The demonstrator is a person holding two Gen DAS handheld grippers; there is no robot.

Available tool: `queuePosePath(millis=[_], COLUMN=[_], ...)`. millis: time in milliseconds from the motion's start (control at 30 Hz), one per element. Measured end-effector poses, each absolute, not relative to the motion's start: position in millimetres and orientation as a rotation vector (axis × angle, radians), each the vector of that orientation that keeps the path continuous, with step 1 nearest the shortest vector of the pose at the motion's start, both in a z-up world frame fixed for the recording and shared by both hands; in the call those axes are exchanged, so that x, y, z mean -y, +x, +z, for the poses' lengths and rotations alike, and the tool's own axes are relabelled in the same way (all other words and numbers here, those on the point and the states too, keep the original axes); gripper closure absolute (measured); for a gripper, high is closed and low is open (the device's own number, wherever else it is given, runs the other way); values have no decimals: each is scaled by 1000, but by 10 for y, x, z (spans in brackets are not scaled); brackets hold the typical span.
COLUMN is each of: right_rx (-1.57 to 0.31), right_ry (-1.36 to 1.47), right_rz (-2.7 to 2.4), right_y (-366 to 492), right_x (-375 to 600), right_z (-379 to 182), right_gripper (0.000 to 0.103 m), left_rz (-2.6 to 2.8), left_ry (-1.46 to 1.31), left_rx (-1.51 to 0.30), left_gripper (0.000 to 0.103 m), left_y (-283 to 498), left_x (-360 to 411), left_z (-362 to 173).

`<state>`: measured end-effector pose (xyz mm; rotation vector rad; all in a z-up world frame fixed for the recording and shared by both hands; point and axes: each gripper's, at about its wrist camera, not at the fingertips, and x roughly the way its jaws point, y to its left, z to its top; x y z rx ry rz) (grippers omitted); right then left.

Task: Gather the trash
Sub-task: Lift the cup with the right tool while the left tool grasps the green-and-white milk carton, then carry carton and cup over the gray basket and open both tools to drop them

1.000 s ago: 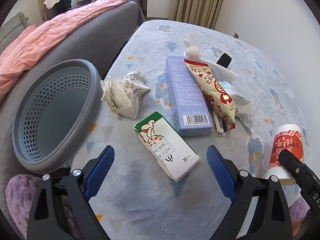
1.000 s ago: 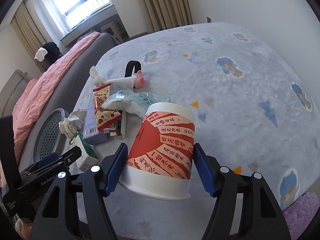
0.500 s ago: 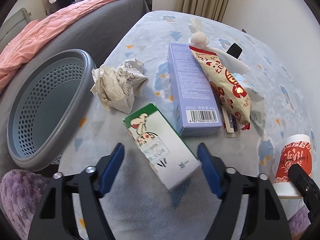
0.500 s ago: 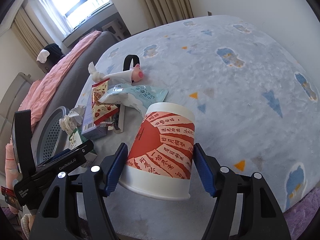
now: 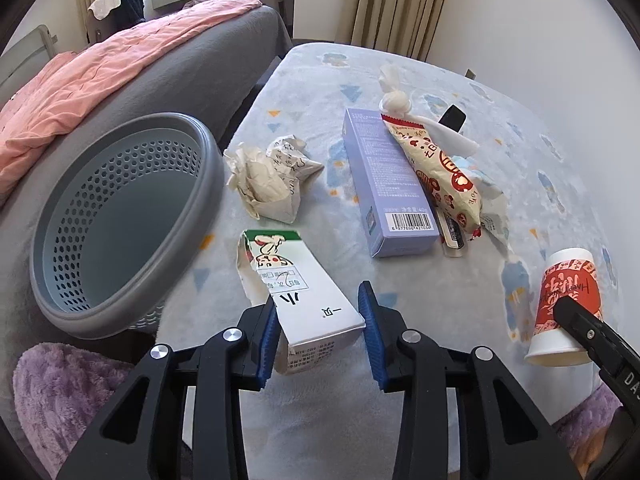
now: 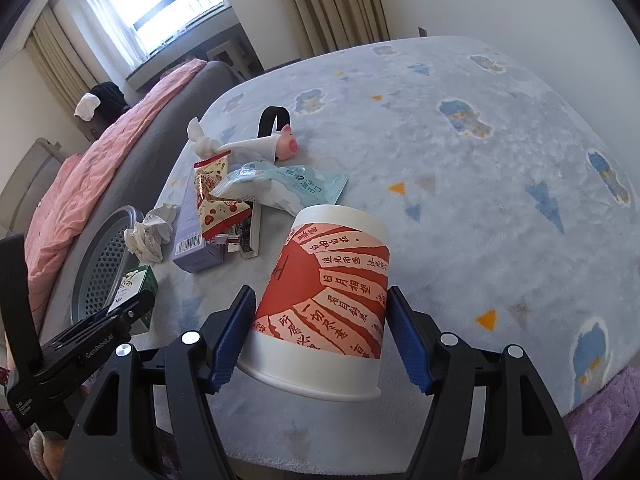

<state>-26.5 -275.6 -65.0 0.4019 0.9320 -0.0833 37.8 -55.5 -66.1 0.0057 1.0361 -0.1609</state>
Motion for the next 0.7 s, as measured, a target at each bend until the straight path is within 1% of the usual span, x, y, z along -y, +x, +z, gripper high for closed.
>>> queuePosePath(millis=[167,500,700], right_rx=[-928,-913,-896], right_ry=[364,309,275], right_rz=[-78,-58,15], right_y=[-281,-248,-99], right_x=[2585,2223,1869], right_z=[-541,-352,-234], right_gripper=[38,38,38], left_rz=[-179,-246,-229], left_ry=[11,-13,-10], left_rx=[-977,-930,-888], left_gripper=[73,73,73], left_y=[262,192,202], left_x=[417,162,-130], left_z=[-486,-333,-193])
